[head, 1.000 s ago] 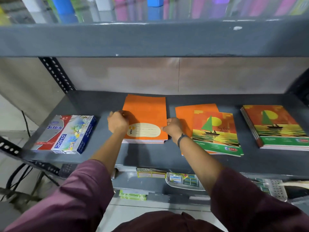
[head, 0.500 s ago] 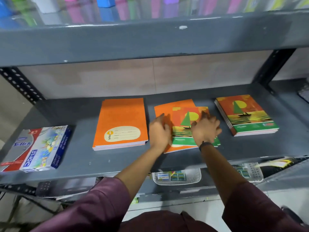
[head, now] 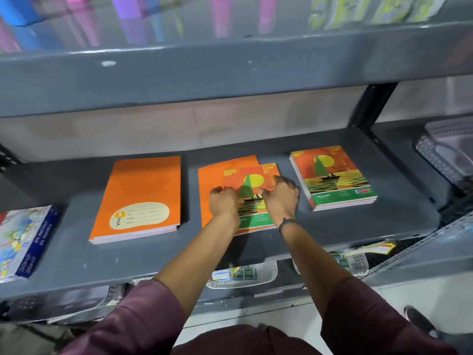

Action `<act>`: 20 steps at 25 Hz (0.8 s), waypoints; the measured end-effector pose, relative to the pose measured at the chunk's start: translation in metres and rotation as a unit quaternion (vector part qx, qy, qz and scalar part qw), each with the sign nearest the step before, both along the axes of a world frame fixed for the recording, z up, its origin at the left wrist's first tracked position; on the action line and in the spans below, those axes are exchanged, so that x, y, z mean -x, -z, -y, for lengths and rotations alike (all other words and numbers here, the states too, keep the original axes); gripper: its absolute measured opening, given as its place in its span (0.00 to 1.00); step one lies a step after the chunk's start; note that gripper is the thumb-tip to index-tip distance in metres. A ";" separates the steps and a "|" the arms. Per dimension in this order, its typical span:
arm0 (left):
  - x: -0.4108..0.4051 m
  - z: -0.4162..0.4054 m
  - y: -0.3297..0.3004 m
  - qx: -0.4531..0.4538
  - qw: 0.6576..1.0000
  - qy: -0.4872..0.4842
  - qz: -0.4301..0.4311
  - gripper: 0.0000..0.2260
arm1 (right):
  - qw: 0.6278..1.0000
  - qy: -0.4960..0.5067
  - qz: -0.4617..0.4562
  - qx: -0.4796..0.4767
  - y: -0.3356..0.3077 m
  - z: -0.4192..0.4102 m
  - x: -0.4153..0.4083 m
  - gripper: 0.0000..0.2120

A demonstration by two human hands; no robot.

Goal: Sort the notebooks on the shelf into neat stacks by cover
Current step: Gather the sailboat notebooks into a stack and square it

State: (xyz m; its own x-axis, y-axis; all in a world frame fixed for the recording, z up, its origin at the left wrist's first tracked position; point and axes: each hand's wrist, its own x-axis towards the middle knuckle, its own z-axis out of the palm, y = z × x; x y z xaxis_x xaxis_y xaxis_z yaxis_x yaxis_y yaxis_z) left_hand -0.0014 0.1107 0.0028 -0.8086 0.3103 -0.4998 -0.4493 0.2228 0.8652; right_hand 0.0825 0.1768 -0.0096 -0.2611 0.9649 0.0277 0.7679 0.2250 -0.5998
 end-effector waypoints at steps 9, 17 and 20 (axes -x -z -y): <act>-0.036 -0.069 -0.035 -0.106 0.993 0.017 0.044 0.06 | 0.994 -0.025 -0.109 -0.011 -0.037 -0.081 -0.058 0.21; -0.105 -0.115 -0.033 -0.083 0.984 0.134 0.080 0.07 | 0.996 0.066 -0.050 0.032 -0.030 -0.136 -0.122 0.21; -0.111 -0.116 -0.032 -0.083 0.982 0.148 0.079 0.12 | 0.997 0.061 -0.021 0.052 -0.026 -0.140 -0.126 0.22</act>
State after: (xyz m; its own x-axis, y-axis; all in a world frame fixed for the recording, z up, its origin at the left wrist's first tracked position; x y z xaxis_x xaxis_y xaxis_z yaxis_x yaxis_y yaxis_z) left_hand 0.1100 0.2269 0.0347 -0.5872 0.6074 -0.5351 -0.5179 0.2261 0.8250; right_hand 0.2080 0.3169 0.0168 -0.1420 0.9878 -0.0647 0.7592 0.0667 -0.6475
